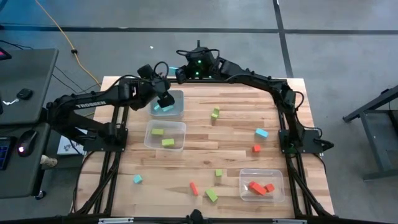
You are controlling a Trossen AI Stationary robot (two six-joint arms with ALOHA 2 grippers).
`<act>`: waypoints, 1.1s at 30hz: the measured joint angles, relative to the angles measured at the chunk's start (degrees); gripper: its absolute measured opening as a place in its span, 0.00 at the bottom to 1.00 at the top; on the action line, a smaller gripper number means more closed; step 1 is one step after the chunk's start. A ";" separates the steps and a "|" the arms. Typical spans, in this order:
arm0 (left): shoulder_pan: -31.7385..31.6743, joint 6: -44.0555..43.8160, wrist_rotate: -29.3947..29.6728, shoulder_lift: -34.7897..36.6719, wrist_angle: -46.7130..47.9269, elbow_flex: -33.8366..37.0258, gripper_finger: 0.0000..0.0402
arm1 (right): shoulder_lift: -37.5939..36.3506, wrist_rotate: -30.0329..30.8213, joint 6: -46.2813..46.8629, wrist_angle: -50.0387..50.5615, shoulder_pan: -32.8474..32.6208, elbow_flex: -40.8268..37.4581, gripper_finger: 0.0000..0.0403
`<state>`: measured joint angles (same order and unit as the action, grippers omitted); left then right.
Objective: Sort & place blocks by color
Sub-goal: Put the blue block into the gray bin
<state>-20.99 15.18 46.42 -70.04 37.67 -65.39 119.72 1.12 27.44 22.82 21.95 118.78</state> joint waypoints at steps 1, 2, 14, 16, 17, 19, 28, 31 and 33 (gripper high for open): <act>-0.84 0.00 -0.27 0.00 0.34 0.00 0.42 | 0.61 -0.54 -0.45 -0.69 0.13 0.00 0.10; -1.50 0.00 -0.51 0.00 0.42 0.00 0.42 | 1.36 -1.12 -0.61 -0.96 0.23 0.00 0.10; -7.48 -1.45 -1.55 0.00 2.78 0.00 0.42 | 10.11 -6.92 -0.30 -1.91 -1.39 0.00 0.10; -8.00 -2.45 -2.08 0.00 3.47 0.00 0.42 | 11.18 -7.60 0.40 -1.36 -1.95 0.00 0.10; -8.37 -2.72 -2.64 0.00 3.79 0.00 0.42 | 11.65 -8.17 0.86 -1.45 -2.22 0.00 0.10; -8.96 -3.17 -3.53 0.02 4.85 0.02 0.42 | 12.74 -8.88 1.05 -0.85 -2.64 0.00 0.10; -12.93 -6.42 -8.02 2.40 9.70 0.04 0.42 | 15.41 -9.32 1.99 3.37 -4.09 0.00 0.10; -14.74 -7.99 -10.99 3.79 10.25 0.05 0.42 | 15.41 -8.34 -0.50 6.17 -4.43 0.00 0.10; -15.91 -8.97 -12.62 4.83 10.30 0.05 0.42 | 15.41 -7.97 -2.02 8.39 -4.65 0.00 0.10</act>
<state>-36.90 6.21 33.80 -65.21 47.97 -65.33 135.13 -6.85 25.42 31.21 17.30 118.78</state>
